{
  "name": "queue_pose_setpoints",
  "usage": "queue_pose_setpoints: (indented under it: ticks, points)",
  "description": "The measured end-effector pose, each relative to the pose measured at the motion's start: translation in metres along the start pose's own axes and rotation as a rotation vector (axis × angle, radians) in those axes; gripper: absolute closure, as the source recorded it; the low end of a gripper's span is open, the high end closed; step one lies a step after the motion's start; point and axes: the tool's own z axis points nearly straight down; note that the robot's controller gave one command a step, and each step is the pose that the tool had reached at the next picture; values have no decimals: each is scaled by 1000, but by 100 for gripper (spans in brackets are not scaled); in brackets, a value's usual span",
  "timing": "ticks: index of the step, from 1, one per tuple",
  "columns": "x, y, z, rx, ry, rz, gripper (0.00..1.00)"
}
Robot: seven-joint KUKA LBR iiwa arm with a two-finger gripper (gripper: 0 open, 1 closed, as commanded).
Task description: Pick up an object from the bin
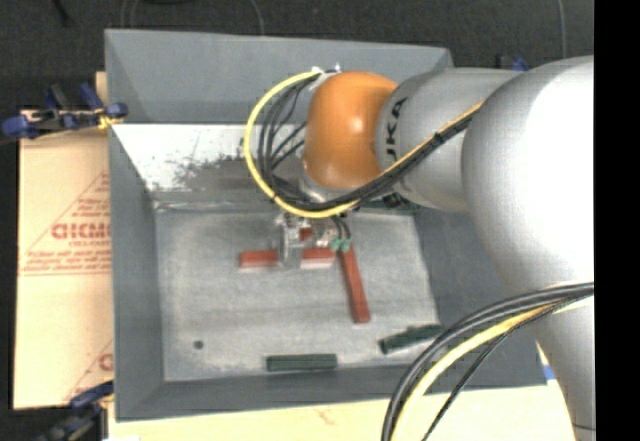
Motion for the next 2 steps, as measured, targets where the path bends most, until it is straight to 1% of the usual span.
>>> queue_pose_setpoints:
  ticks: [1, 2]
  points:
    - [24, -8, -1, -3, -23, -53, 100]
    - [-11, -4, 3, -1, -8, -262, 0]
